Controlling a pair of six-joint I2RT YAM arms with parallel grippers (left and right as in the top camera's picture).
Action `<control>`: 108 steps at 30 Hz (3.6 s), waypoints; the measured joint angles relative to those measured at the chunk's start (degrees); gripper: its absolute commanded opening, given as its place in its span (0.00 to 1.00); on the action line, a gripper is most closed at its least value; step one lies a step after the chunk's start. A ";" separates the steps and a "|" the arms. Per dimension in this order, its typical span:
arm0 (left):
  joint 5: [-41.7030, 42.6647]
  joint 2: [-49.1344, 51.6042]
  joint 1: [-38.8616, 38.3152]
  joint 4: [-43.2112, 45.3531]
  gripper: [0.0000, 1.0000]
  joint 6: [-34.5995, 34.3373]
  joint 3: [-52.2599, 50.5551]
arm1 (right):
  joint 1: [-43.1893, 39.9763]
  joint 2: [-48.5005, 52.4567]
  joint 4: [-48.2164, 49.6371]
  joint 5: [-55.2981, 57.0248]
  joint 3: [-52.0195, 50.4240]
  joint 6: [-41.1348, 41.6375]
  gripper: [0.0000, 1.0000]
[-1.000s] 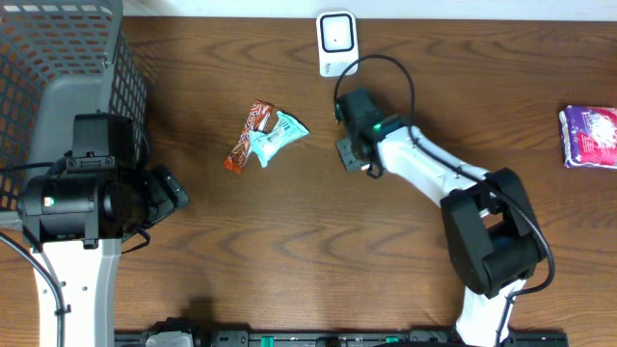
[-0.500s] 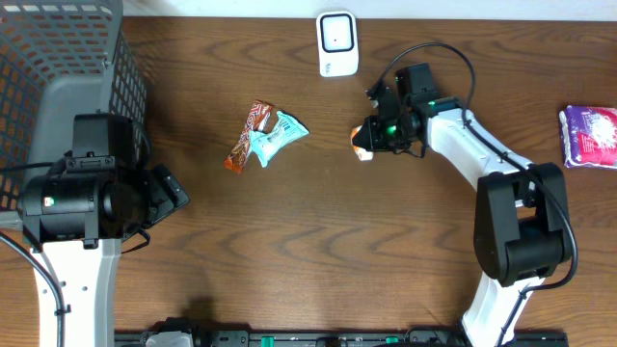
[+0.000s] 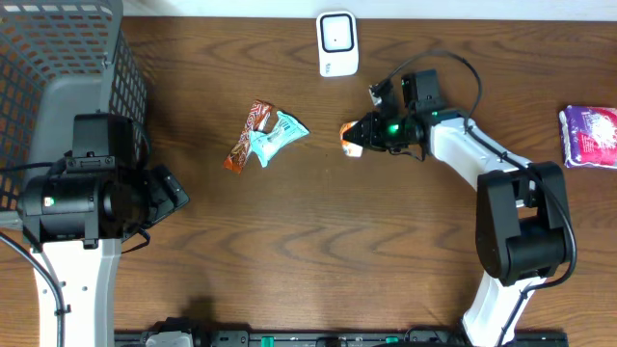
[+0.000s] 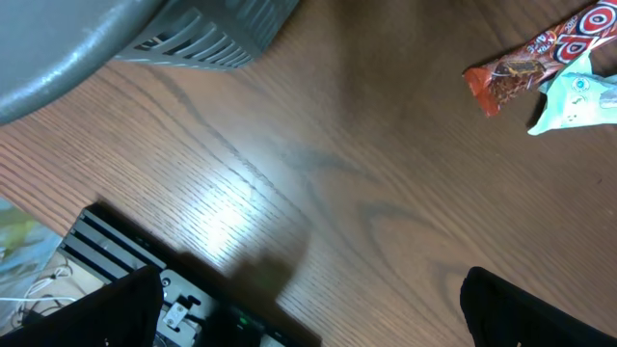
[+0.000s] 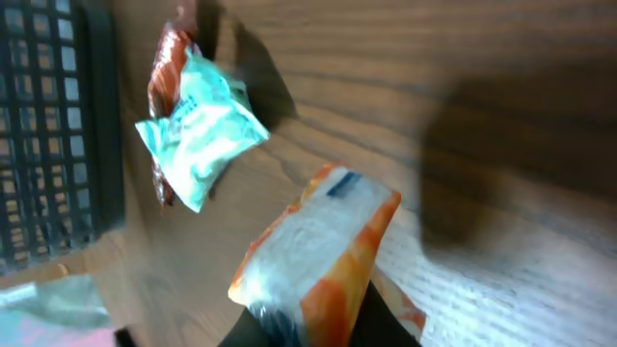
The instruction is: Scan the item barcode
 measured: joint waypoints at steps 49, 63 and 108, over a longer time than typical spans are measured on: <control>0.00 0.00 0.00 0.00 0.98 0.00 0.00 | -2.05 -10.99 -20.37 36.22 -3.10 4.87 0.66; 0.00 0.00 0.00 0.00 0.98 0.00 0.00 | -2.05 -10.99 -28.33 38.93 1.60 4.26 0.77; 0.00 0.00 0.00 0.00 0.98 0.00 0.00 | 3.23 -5.25 -21.11 37.03 1.84 4.46 0.18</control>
